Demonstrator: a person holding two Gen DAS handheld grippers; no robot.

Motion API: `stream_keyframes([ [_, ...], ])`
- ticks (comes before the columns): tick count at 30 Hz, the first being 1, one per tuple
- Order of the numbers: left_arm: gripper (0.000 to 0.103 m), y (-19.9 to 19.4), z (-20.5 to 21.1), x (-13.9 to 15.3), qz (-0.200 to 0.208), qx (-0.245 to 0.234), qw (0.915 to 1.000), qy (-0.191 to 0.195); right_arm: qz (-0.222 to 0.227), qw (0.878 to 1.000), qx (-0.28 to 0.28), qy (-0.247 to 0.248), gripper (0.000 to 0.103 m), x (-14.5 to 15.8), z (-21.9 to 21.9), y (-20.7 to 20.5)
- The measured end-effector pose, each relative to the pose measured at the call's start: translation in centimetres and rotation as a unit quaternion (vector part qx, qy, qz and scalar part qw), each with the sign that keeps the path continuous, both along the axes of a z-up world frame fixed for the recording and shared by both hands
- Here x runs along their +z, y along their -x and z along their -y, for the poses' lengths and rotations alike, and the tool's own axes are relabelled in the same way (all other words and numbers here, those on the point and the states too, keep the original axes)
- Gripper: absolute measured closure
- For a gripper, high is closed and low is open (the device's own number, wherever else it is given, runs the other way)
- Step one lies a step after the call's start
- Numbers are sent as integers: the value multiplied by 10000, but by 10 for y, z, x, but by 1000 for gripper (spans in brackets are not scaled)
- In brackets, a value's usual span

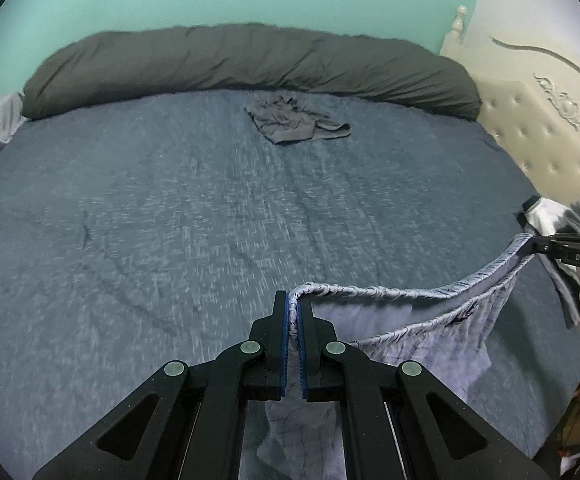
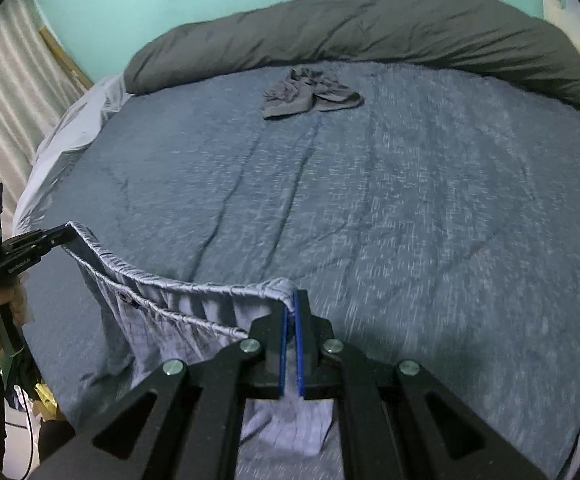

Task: Fold clothes
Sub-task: 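Lower the shorts onto the bed and open both grippers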

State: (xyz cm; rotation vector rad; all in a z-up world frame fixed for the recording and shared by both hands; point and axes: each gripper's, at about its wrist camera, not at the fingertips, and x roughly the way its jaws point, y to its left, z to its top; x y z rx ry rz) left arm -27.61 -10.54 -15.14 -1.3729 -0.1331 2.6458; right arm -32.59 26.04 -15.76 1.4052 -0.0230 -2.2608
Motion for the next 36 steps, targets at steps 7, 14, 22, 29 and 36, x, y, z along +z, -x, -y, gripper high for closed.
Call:
stream_keyframes([
  [7,99,74,9,-57,520,5,9985,-187,461,9988,-67,-124,100,-55,7,70],
  [14,99,124,14,-114,986,69,9948,-226,844,9962,-171,-142,100,-111,13,113],
  [22,98,147,15,-151,1222,41,9919,-351,943,9949,-302,176,99,-147,3,131],
  [29,78,144,24,-150,1187,83,9909,-626,955,9943,-277,378,64,-147,-7,134],
  [36,51,133,32,-139,1112,244,9880,-1044,1086,9913,-592,460,41,-141,-29,129],
])
